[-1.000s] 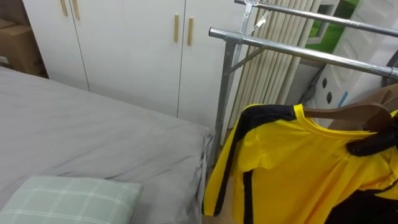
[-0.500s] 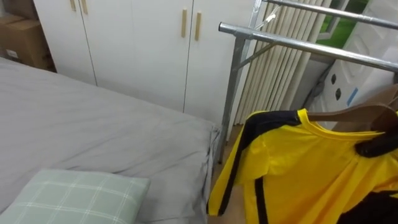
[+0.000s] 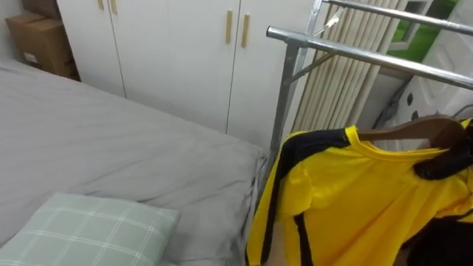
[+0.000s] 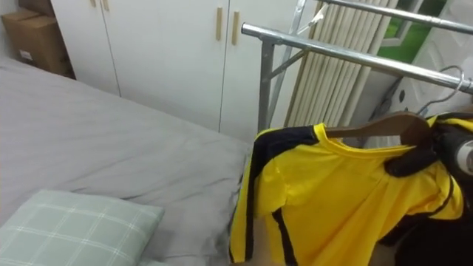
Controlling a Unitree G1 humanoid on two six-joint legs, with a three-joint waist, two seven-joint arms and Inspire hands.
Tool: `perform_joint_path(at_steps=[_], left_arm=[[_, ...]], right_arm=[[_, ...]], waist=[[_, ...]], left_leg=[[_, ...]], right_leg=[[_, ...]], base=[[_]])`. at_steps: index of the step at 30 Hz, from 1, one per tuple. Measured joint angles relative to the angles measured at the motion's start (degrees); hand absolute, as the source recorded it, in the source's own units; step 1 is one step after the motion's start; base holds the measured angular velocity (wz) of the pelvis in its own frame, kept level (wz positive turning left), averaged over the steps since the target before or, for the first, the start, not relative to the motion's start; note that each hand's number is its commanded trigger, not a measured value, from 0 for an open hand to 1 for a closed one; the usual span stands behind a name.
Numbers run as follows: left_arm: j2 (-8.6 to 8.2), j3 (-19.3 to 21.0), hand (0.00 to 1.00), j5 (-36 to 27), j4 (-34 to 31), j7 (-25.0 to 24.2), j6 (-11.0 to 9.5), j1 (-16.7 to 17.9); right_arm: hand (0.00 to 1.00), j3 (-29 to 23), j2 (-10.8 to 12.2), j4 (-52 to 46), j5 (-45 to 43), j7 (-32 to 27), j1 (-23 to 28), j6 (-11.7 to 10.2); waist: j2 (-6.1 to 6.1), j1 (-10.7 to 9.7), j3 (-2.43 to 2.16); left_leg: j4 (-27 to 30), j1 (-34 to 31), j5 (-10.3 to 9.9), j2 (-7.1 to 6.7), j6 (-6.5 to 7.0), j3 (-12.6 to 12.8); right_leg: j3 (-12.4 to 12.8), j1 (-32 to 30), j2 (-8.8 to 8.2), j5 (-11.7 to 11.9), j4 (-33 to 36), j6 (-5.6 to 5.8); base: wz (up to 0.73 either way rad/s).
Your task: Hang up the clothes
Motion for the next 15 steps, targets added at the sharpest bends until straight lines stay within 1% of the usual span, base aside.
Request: perform_joint_path(at_steps=[2,4,6,7,9,10,12,14,15], left_arm=[[0.02,-0.55,0.00,-0.06,-0.19,0.48,-0.12,-0.06],[-0.06,-1.34,0.00,-0.28,-0.12,1.69,-0.89,-0.03],[-0.06,-1.31,0.00,-0.37,0.15,2.22,-1.45,-0.04],[-0.06,-1.30,0.00,-0.43,0.43,2.48,-2.00,0.18],[-0.09,-1.30,0.00,-0.53,0.43,2.54,-2.81,0.80],[-0.15,-1.30,0.00,-0.74,0.43,2.57,-3.18,1.15],[-0.21,-1.28,0.00,-0.84,0.51,2.66,-3.54,1.54],[-0.23,-1.22,0.00,-0.97,1.30,2.79,-3.79,1.72],[-0.31,-1.22,0.00,-1.03,1.37,2.79,-3.79,1.70]], right_arm=[[1.00,0.02,0.02,-0.05,-0.43,0.43,0.55,-0.37],[1.00,-0.01,0.01,-0.05,-1.77,0.41,1.69,-1.06],[1.00,-0.16,0.00,-0.03,-2.68,0.38,2.53,-1.20],[1.00,-0.17,0.00,-0.03,-3.01,0.38,2.61,-1.20],[1.00,-0.44,-0.04,-0.03,-2.96,0.38,2.60,-1.49],[1.00,-0.51,-0.04,-0.03,-2.93,0.37,2.60,-1.56],[1.00,-0.55,-0.04,-0.03,-2.79,0.36,2.60,-1.80],[1.00,-0.81,-0.04,0.38,-2.77,0.36,2.59,-2.18],[1.00,-0.81,-0.04,0.69,-2.47,0.37,2.57,-2.21]], waist=[[0.08,0.32,0.02],[0.19,1.16,0.02],[0.35,0.92,0.00],[0.63,0.91,-0.07],[1.05,0.67,-0.31],[1.26,0.92,-0.43],[1.48,0.97,-0.52],[1.67,0.94,-0.61],[1.83,1.10,-0.51]], left_leg=[[-0.02,0.15,0.07,0.02,-0.11,-0.01],[-0.04,0.60,0.09,0.04,-0.14,-0.07],[-0.11,0.92,0.11,0.07,-0.18,0.01],[-0.12,1.04,0.11,0.06,-0.20,0.11],[-0.17,1.12,0.11,0.06,-0.20,0.28],[-0.70,1.56,0.22,0.16,-0.36,1.27],[-1.35,2.15,0.32,0.29,-0.50,1.82],[-1.52,2.30,0.33,0.18,-0.52,1.40],[-1.80,2.73,0.35,0.16,-0.56,1.36]], right_leg=[[-1.12,0.55,-0.20,-0.41,-0.01,-0.13],[-2.15,1.53,-0.34,-0.89,-0.15,-0.21],[-3.43,2.63,-0.46,-1.12,-0.76,-0.15],[-3.94,2.82,-0.60,-1.51,-0.67,-0.15],[-4.68,3.13,-0.79,-1.84,-0.66,-0.09],[-4.77,3.56,-0.89,-2.00,-0.63,-0.11],[-5.21,3.82,-0.98,-2.25,-0.72,-0.11],[-5.64,4.32,-1.06,-2.56,-0.68,-0.15],[-5.75,4.65,-1.07,-2.76,-0.70,-0.18]], base=[[0.38],[0.23],[0.34],[0.30],[0.20],[0.13],[0.11],[0.15],[0.08]])
